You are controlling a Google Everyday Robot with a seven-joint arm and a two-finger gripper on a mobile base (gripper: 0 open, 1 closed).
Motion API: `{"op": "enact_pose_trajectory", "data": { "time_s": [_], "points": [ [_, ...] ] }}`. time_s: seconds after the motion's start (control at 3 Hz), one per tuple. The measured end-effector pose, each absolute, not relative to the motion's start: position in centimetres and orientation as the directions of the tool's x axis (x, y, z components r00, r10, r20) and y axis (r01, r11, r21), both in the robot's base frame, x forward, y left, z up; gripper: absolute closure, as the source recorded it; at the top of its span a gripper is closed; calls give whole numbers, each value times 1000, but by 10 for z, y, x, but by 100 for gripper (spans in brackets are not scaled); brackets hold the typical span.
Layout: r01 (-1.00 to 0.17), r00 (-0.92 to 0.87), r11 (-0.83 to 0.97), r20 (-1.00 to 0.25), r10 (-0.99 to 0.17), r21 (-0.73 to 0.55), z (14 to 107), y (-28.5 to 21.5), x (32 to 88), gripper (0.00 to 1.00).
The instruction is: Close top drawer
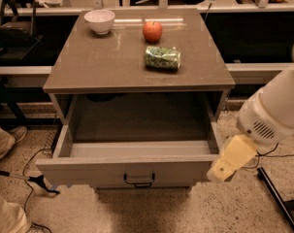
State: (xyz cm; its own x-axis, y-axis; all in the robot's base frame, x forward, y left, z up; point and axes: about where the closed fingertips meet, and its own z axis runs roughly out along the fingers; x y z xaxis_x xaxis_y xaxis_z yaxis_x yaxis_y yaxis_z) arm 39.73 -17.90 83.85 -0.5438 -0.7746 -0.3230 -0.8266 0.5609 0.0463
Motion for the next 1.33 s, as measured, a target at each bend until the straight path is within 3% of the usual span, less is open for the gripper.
{"op": "enact_pose_trajectory", "data": {
  "time_s": [0.33, 0.67, 1.0, 1.33],
  "points": [
    [-742, -667, 650, -275, -692, 164, 773, -170, 383, 0],
    [-669, -744, 705, -227, -629, 238, 726, -165, 370, 18],
    [-604, -796, 743, -176, -579, 287, 683, -163, 363, 50],
    [-578, -815, 762, -158, -558, 293, 660, -162, 369, 73]
  ]
}}
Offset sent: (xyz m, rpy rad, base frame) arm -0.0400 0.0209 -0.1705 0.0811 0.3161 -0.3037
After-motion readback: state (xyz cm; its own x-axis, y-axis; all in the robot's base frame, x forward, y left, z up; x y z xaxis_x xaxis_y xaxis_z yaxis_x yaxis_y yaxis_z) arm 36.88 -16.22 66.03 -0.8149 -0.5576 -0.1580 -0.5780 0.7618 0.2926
